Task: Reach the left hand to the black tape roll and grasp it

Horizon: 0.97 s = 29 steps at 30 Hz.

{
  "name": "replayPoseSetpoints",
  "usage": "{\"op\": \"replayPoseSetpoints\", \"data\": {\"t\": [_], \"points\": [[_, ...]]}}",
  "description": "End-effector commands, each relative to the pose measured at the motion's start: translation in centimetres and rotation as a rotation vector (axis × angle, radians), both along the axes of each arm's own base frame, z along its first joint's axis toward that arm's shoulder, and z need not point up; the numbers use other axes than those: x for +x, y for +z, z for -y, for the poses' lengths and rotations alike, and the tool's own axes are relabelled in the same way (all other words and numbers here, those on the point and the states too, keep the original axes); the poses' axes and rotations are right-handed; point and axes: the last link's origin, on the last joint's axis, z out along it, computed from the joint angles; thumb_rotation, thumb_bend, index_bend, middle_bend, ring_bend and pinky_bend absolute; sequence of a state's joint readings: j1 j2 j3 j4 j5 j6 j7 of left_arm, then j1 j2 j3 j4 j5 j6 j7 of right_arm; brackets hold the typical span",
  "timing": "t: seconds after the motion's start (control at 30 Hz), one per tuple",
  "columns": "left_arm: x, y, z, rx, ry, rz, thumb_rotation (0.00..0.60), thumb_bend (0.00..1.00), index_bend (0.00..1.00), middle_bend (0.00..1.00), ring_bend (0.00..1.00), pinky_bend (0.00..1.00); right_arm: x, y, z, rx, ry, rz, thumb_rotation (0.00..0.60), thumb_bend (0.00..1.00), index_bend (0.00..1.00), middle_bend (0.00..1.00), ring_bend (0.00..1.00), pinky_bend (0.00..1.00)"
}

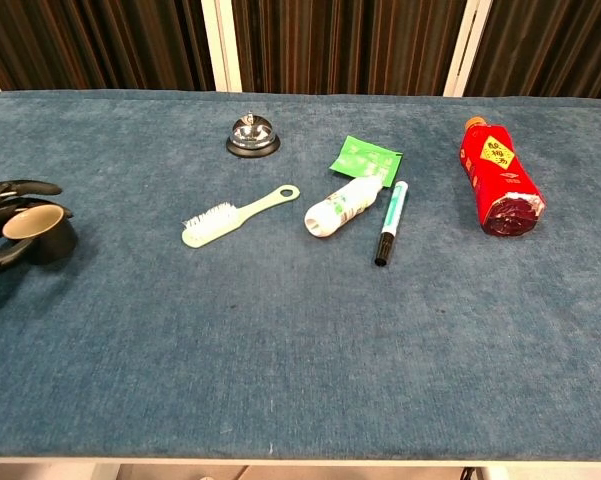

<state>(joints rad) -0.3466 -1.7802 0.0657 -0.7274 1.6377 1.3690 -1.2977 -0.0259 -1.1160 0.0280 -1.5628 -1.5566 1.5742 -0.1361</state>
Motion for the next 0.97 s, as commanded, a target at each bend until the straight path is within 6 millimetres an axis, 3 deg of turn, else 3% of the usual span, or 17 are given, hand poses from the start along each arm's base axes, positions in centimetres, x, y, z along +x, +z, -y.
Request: {"op": "replayPoseSetpoints", "data": {"t": [0.03,0.33,0.5,0.97], "points": [[2.6,2.5,-2.2,0.059,-0.105,-0.02,0.6,0.51,0.22,0.38,0.15,0.17,0.0,0.0,0.0,-0.001,-0.001,0.001,0.6,0.29,0.18,0.12,0.11,0.25],[9.5,9.7,-5.8,0.151,-0.256,-0.109,0.6,0.51,0.22,0.38,0.15,0.17,0.0,0.0,0.0,-0.001,-0.002,0.002,0.6,0.29,0.18,0.12,0.11,0.25],[12.1,12.2,-6.6,0.148,-0.288,-0.171,0.6,0.51,0.22,0.38,0.15,0.17,0.0,0.0,0.0,-0.001,-0.002,0.003,0.6,0.29,0.18,0.12,0.11,0.25],[13.8,14.5,-7.0,0.153,-0.286,-0.253,0.6,0.51,0.22,0.38,0.15,0.17,0.2,-0.1,0.3,0.0,-0.007,0.015,0.6,0.29,0.18,0.12,0.11,0.25]]}}
